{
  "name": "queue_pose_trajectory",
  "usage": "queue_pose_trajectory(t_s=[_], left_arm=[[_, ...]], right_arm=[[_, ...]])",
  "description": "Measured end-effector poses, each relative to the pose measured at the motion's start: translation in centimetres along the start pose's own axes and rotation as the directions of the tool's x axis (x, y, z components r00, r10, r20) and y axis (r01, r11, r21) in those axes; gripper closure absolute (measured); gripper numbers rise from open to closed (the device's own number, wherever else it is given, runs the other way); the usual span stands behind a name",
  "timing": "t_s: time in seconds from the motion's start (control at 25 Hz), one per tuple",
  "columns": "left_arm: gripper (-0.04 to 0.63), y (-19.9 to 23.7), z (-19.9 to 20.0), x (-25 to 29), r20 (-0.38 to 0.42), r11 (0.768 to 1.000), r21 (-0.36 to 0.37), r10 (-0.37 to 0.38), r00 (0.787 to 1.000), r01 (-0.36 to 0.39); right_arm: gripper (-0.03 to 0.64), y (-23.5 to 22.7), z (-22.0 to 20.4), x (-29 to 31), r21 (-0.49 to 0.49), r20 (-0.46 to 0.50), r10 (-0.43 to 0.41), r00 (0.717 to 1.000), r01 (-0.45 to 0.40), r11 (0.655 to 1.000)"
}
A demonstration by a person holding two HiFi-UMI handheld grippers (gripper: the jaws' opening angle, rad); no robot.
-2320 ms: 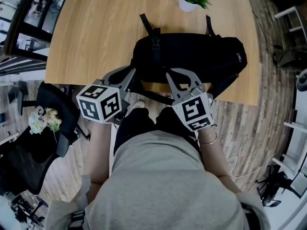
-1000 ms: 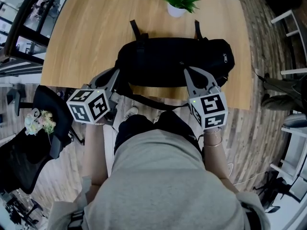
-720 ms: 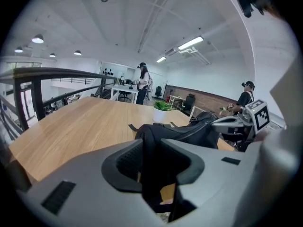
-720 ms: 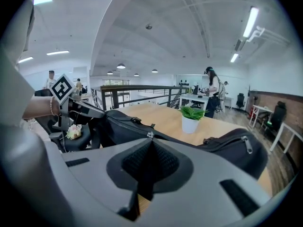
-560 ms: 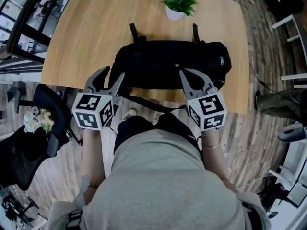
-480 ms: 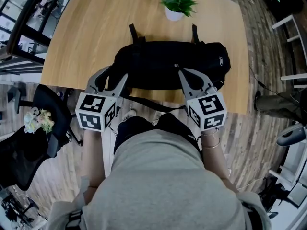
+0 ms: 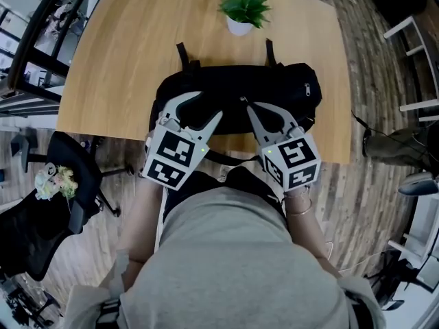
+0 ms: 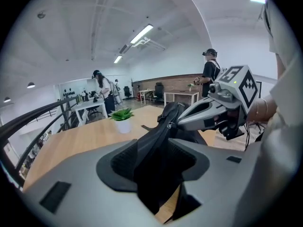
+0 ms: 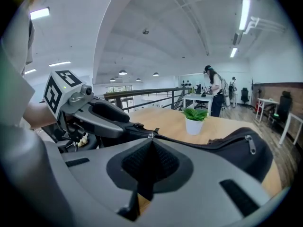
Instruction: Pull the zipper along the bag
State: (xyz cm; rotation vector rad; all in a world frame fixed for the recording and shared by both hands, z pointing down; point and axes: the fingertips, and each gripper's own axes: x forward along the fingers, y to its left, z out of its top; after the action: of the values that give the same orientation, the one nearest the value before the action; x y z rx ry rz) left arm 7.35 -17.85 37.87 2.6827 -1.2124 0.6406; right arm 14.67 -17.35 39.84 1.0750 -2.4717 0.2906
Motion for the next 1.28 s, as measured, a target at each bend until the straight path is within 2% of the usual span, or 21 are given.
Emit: queue_pose_trajectory(t_s=[0.24,0.44,0.88,1.0,1.28], left_arm=[[0.408,-2.2,0.4,2.8,-0.048,0.996,0.058,-0.071,0.996,0.074],[0.471,-2.6,0.8,4.4,-0.070,0.989,0.133,-0.057,0.996,0.066],[0.548,-3.3,0.1,5.1,-0.111,0.963,0.249,-0.079,0.991,0.105],[0.552,-3.3,0.0,5.0,-0.110,0.960,0.257,-0.080,0.991,0.106],[0.552,-2.9,0.0,4.6,-0.104,0.969,0.228,-0.073,0.992,0.095]], right_arm=[[0.607,-0.2,0.2,-0.1,0.005,0.003,0.004,1.000,-0.004,1.000],[0.607,-0.2,0.4,-0.1,0.008,0.002,0.002,1.000,-0.002,1.000],[0.607,-0.9,0.1,-0.4,0.045,-0.005,0.001,1.000,-0.001,0.999],[0.609,-1.4,0.0,-0.4,0.050,-0.011,-0.011,1.000,0.011,0.999],[0.609,-2.9,-0.3,-1.1,0.061,-0.012,-0.047,0.999,0.047,0.997]])
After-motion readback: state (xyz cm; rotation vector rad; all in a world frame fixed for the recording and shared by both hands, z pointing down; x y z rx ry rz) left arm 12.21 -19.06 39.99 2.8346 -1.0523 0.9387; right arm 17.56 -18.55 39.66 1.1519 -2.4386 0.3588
